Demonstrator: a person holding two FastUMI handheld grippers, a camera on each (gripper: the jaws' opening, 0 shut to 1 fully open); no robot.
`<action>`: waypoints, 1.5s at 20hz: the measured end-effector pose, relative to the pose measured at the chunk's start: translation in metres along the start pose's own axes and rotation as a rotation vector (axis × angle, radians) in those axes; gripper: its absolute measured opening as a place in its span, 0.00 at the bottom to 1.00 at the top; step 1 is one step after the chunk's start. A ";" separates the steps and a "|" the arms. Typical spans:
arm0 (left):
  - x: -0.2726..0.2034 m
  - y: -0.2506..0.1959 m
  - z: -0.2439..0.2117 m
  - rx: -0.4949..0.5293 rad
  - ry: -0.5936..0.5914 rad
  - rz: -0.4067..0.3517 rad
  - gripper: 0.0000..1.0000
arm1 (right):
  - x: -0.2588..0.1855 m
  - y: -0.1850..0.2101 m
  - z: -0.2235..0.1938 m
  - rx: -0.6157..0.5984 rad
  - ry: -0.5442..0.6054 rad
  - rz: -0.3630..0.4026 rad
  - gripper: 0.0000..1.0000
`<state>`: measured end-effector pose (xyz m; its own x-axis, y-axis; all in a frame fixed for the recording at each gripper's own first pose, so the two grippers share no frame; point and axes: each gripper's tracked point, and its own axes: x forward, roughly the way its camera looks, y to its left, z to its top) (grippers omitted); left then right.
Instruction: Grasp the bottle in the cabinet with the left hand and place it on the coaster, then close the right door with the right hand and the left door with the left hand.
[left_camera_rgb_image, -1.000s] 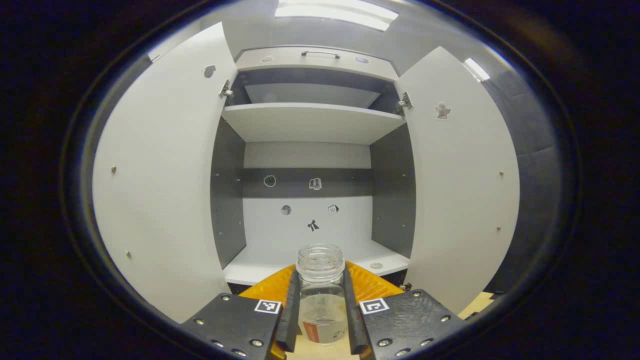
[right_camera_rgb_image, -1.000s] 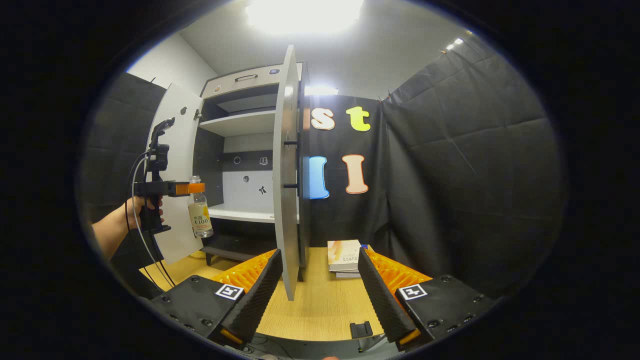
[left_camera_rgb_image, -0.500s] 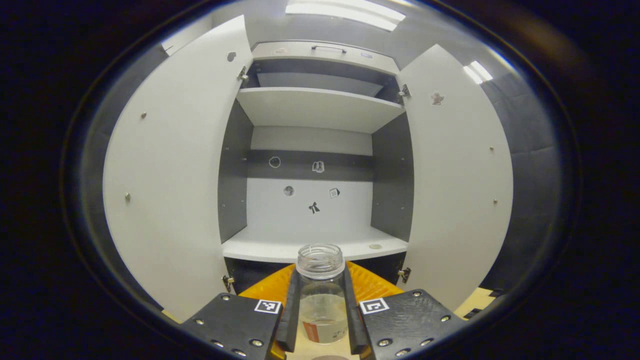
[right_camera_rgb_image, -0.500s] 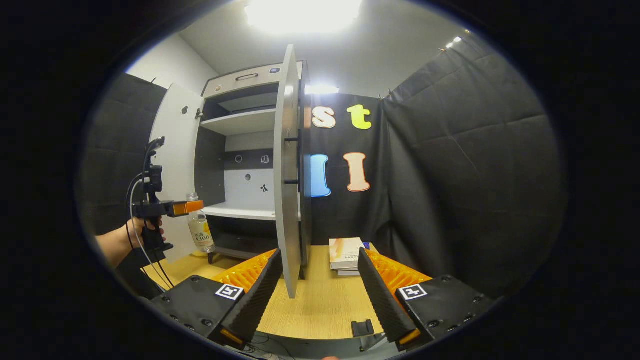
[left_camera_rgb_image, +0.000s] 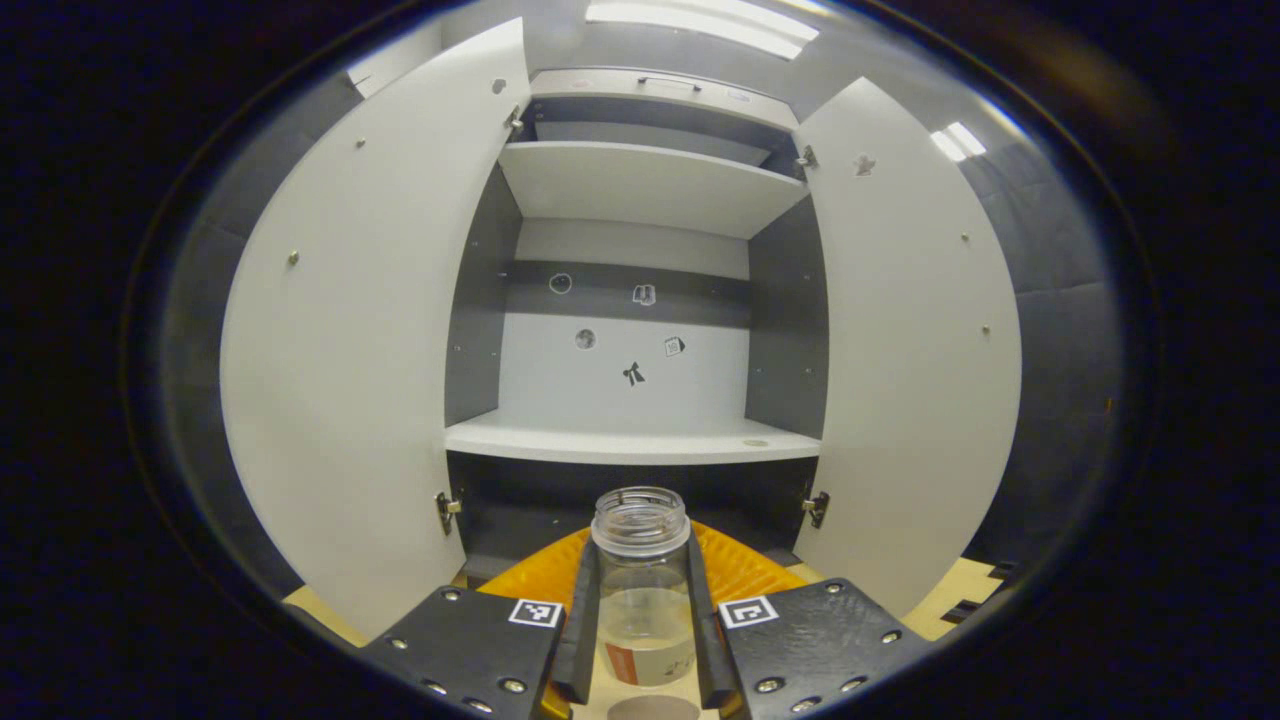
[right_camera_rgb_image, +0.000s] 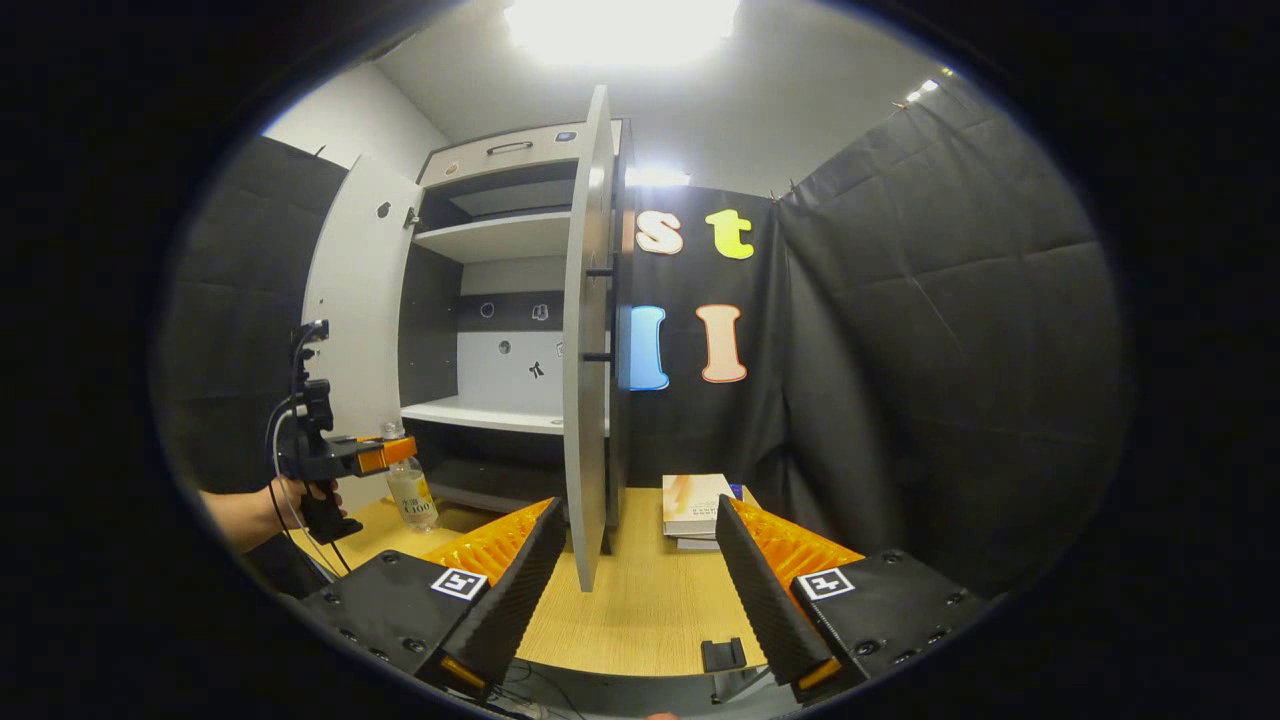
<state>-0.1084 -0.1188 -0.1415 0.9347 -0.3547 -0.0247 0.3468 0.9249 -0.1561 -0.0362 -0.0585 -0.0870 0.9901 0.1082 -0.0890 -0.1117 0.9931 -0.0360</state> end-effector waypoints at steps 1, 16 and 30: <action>-0.002 -0.001 -0.006 -0.002 0.003 -0.002 0.42 | 0.000 -0.001 -0.002 0.008 0.002 -0.001 0.97; -0.008 -0.017 -0.112 0.013 0.130 -0.021 0.41 | 0.002 -0.020 -0.015 0.052 0.047 -0.044 0.97; -0.022 -0.026 -0.154 0.028 0.153 -0.005 0.44 | 0.018 -0.006 -0.021 0.065 0.070 -0.017 0.97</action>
<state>-0.1497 -0.1566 -0.2891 0.9110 -0.3738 -0.1745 0.3553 0.9259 -0.1286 -0.0192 -0.0636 -0.1090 0.9832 0.0898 -0.1586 -0.0867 0.9959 0.0268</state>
